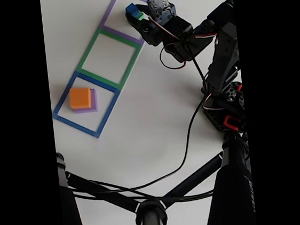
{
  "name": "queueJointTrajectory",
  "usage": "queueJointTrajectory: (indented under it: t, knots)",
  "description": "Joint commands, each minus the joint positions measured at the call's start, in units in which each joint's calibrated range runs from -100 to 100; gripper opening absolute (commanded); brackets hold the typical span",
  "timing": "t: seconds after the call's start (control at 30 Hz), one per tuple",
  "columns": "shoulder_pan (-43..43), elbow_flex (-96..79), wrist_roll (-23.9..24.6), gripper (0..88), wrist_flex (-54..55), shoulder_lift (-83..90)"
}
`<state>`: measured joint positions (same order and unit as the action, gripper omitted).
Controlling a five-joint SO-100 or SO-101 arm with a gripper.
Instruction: Tower of hanoi
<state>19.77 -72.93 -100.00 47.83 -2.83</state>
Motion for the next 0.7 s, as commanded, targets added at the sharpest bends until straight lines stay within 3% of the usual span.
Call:
queueJointTrajectory:
  t: [0.0,0.27,0.47,0.67]
  knots:
    - [-1.36,-1.07,0.0,1.9,-17.95,19.42]
    - [-4.14,9.75,0.0,1.8,-63.38,44.69]
    - [-7.21,34.75,0.0,1.5,-97.06,47.6]
    - [-10.76,57.66,0.0,1.4,-121.52,45.42]
